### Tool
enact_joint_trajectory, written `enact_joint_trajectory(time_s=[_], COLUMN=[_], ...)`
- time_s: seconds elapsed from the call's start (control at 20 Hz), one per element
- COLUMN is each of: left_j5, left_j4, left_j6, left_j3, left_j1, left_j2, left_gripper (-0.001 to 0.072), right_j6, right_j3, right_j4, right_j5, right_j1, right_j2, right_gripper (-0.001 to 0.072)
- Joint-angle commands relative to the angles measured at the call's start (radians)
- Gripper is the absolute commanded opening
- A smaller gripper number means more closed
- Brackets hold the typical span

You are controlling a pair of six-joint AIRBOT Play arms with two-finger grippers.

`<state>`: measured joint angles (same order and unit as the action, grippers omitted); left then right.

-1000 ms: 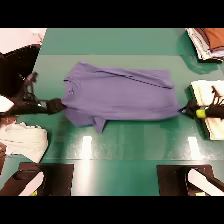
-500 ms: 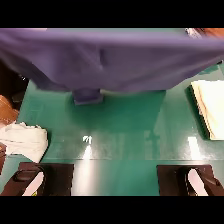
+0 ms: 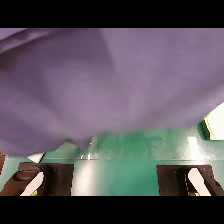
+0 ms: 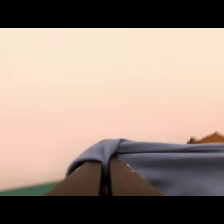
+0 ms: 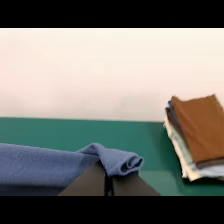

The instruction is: Fold the shirts.

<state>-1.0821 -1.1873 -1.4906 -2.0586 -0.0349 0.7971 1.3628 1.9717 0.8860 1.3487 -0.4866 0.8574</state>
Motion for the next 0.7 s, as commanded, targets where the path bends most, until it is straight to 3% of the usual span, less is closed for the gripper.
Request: enact_joint_trajectory(time_s=[0.0, 0.1, 0.35, 0.5, 0.65], left_j5=[-0.108, -0.175, -0.248, -0.21, -0.048], left_j4=[-0.009, 0.018, 0.023, 0.026, 0.029], left_j6=[-0.005, -0.005, -0.002, 0.001, 0.032], left_j3=[0.05, 0.152, 0.403, 0.47, 0.469], left_j1=[-0.001, -0.001, -0.001, -0.001, -0.001], left_j2=[0.133, 0.229, 0.485, 0.646, 0.775], left_gripper=[0.0024, 0.0024, 0.0025, 0.0025, 0.0024], right_j6=[0.028, 0.065, 0.129, 0.129, 0.129], right_j3=[0.059, -0.022, -0.242, -0.311, -0.245], right_j4=[0.008, 0.061, 0.463, 0.472, 0.468], right_j5=[0.145, 0.175, 0.242, 0.169, 0.079], right_j1=[0.057, 0.145, 0.406, 0.472, 0.491], right_j2=[0.151, 0.237, 0.488, 0.662, 0.84], right_gripper=[0.0016, 0.0016, 0.0016, 0.0016, 0.0016])
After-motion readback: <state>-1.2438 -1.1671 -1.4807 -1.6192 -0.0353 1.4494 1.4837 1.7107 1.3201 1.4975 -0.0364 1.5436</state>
